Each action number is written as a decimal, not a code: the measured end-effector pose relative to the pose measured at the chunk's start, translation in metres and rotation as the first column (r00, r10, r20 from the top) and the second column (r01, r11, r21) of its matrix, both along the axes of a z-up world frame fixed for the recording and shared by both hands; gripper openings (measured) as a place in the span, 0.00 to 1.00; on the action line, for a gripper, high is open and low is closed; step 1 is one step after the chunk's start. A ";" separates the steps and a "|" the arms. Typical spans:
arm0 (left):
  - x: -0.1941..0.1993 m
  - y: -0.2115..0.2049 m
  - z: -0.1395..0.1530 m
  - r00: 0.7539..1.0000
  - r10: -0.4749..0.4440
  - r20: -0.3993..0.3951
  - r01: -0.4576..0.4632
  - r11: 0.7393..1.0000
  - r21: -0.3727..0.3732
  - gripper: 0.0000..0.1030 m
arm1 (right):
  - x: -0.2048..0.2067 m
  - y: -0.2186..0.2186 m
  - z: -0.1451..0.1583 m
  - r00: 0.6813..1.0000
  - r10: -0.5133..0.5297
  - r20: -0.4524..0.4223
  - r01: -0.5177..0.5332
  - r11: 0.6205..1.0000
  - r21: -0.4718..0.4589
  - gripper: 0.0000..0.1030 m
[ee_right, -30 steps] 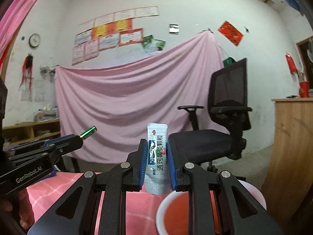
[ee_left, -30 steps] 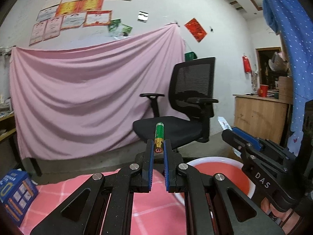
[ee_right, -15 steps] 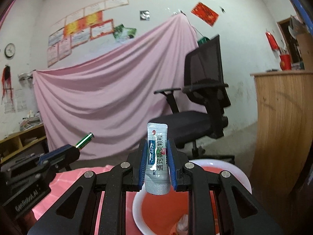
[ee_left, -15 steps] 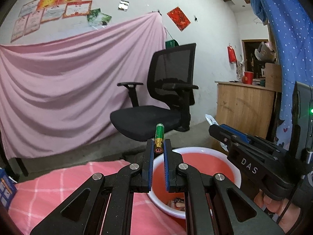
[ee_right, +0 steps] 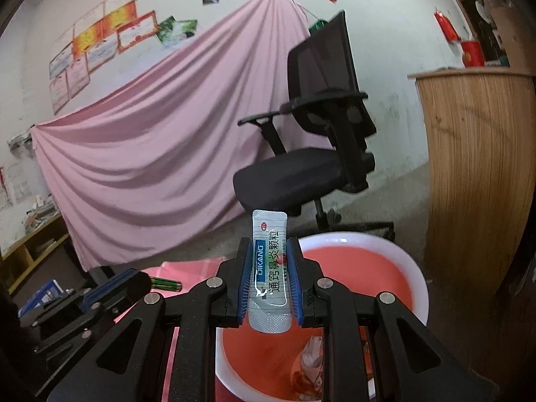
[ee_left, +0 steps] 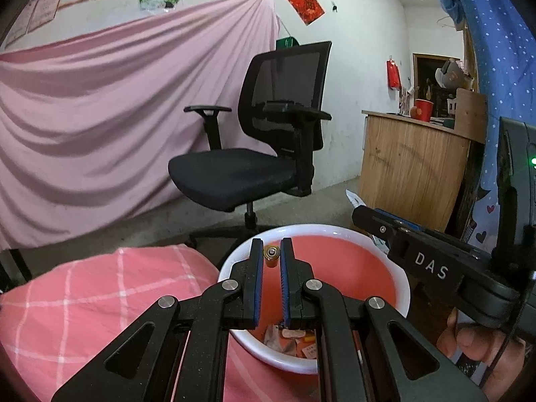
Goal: Collect trash
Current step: 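Open both grippers over the red bucket to drop battery and sachet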
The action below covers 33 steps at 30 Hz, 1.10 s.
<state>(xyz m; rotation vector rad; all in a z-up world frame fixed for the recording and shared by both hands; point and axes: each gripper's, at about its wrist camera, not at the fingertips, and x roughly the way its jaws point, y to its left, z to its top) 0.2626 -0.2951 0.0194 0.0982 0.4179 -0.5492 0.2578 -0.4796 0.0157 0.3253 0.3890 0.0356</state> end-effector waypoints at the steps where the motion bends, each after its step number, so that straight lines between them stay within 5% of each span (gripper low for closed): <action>1: 0.002 -0.001 -0.001 1.000 0.000 -0.010 0.000 1.000 -0.001 0.07 | 0.001 0.000 -0.001 1.000 0.000 -0.008 0.000 1.000 0.000 0.19; 13: 0.017 -0.005 -0.011 0.994 -0.016 -0.106 0.016 1.000 0.001 0.07 | 0.007 -0.009 -0.009 0.997 -0.017 -0.070 0.019 1.000 0.020 0.25; 33: 0.009 0.024 0.002 0.996 0.054 -0.064 -0.054 0.998 0.012 0.08 | 0.005 -0.005 -0.006 0.999 -0.015 -0.050 0.015 1.000 0.003 0.31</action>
